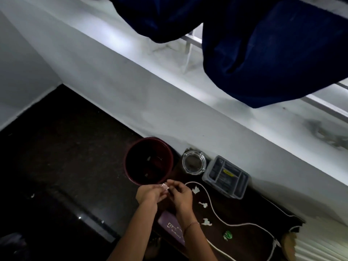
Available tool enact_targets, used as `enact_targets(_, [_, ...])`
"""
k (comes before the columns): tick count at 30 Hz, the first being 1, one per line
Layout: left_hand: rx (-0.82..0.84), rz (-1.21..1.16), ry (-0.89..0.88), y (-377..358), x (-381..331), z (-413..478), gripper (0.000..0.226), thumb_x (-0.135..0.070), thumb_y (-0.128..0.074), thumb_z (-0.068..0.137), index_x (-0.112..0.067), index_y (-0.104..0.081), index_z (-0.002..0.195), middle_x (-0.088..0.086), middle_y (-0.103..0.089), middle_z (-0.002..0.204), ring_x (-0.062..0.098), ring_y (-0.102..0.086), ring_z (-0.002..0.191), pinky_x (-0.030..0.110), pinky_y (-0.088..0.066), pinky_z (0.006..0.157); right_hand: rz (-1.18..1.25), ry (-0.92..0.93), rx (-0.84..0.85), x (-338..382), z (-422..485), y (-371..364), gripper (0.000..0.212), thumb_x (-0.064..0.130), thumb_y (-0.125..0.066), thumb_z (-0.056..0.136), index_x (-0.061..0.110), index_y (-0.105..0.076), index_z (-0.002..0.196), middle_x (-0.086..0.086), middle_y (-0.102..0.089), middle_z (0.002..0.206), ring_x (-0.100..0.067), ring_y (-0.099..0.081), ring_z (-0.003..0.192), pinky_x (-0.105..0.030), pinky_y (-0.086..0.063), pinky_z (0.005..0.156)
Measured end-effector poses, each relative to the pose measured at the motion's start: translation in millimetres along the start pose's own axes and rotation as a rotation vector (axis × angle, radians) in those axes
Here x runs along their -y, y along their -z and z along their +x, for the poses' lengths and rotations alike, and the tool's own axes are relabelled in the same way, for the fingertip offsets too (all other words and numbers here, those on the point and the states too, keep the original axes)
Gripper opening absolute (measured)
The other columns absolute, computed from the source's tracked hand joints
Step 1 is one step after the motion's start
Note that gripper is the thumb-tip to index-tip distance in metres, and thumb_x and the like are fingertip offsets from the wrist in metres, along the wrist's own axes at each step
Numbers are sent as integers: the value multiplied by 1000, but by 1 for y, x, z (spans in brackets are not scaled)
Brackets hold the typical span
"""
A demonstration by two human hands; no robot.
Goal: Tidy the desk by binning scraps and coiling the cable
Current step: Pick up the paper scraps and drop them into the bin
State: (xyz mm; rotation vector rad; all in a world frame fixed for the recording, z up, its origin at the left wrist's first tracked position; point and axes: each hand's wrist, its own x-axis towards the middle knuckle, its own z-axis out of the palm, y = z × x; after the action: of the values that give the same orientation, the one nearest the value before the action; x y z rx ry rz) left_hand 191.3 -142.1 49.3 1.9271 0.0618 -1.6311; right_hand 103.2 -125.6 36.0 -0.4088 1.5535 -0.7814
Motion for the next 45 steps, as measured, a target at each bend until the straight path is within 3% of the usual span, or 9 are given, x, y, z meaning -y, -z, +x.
enact_targets(8, [-170,-153,-43,5,-50,38,17,3,-49,87,6,-61,99,16,-61,81,23,-60,73,29,-53,64,-56,71,80,35,25,-47,49,-10,-34,90,21,-64,114,6,-60,123,-5,-56,108,-30,-46,96])
enact_targets(11, [-202,-114,-37,7,-58,47,12,-3,-46,88,0,-55,80,7,-51,68,16,-47,59,29,-43,58,-72,87,58,38,30,-45,51,-10,-34,90,27,-65,108,7,-58,123,-5,-52,111,-28,-44,95])
enact_targets(13, [-197,-110,-29,8,-57,49,14,-5,-45,90,-1,-57,96,7,-48,67,16,-46,60,33,-43,67,-49,78,35,36,32,-39,49,-9,-34,91,26,-64,105,6,-59,123,-9,-51,114,-29,-43,99])
enact_targets(18, [-138,-87,8,6,-35,42,36,-5,-41,93,9,-47,126,26,-55,128,34,-55,118,40,-44,100,24,59,-55,19,24,-11,42,-10,-34,90,16,-64,104,-2,-65,116,-11,-58,105,-21,-46,86])
enact_targets(23, [-72,-8,22,-8,-3,26,37,-6,-40,94,8,-45,128,25,-55,129,33,-55,119,40,-44,99,46,59,-166,-3,15,32,41,-13,-31,90,9,-63,103,-6,-63,111,-18,-58,108,-27,-47,92])
enact_targets(28, [-22,41,65,-29,27,7,38,-7,-37,95,9,-44,129,25,-53,132,34,-53,121,39,-41,101,81,57,-280,-19,3,77,38,-17,-33,87,-4,-63,106,-13,-65,110,-16,-60,95,-12,-53,70])
enact_targets(33, [6,108,64,-45,58,-12,38,-7,-39,95,10,-44,128,28,-54,130,35,-55,119,39,-42,99,143,35,-386,-36,-13,118,39,-16,-31,88,2,-64,100,-14,-66,109,-22,-61,101,-22,-50,85])
enact_targets(39, [49,174,98,-58,89,-29,37,-6,-36,96,14,-43,126,30,-52,130,37,-52,122,38,-41,99,-288,-49,-641,-73,-37,177,42,-14,-39,84,10,-70,98,-15,-57,120,-29,-59,96,-36,-47,89])
enact_targets(45, [52,207,110,-64,106,-39,37,-7,-39,96,13,-44,126,28,-52,132,38,-51,122,40,-39,102,-516,-156,-514,-98,-48,202,52,-22,-37,76,1,-63,114,-14,-43,136,-27,-47,120,-23,-36,97])
